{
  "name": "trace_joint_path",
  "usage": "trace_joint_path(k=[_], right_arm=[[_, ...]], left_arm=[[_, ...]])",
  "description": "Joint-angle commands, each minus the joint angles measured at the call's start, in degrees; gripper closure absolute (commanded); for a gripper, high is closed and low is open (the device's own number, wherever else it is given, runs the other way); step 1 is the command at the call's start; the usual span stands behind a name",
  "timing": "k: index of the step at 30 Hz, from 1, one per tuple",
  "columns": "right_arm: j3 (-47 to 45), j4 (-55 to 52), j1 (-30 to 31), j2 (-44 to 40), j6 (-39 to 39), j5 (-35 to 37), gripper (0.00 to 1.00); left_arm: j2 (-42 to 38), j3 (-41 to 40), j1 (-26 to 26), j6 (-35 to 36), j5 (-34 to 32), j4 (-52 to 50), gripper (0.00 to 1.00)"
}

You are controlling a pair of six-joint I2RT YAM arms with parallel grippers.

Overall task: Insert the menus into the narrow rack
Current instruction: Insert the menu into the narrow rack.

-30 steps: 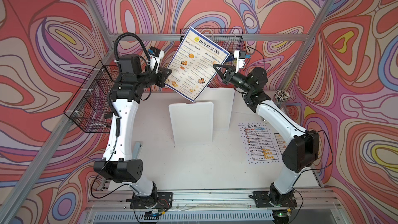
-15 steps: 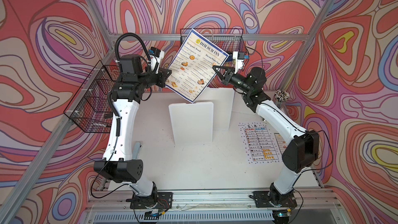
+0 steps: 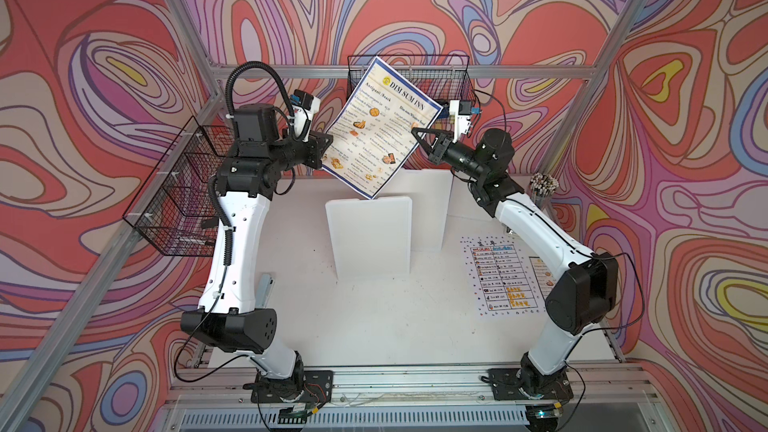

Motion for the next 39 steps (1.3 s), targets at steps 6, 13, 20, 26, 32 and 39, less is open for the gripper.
trace_joint_path(k=[6, 13, 20, 26, 32, 39], right_arm=[[1.5, -4.1, 0.1, -2.3, -0.5, 0.8, 1.0], [1.0, -5.2, 0.2, -2.5, -1.0, 1.3, 1.0], [2.6, -6.9, 0.3, -1.0, -1.2, 1.4, 1.0], [4.4, -10.1, 0.3, -0.3, -1.8, 2.3, 1.0], [6.3, -14.4, 0.3, -0.4, -3.4, 4.4, 1.0], [7.1, -16.6, 0.4, -0.1, -4.4, 4.6, 1.0]], left_arm=[[-1.0, 3.0, -1.4, -0.6, -3.5, -3.0, 1.0], [-0.4, 2.6, -1.9, -0.3, -4.4, -3.4, 1.0], [0.9, 2.9, -2.0, -0.3, -4.6, -3.5, 1.0], [2.4, 4.2, -2.0, -0.6, -4.8, -4.4, 1.0], [4.7, 8.2, -2.6, -1.9, -6.6, -6.5, 1.0], [7.7, 11.4, -4.4, -0.7, -9.8, -10.4, 1.0]])
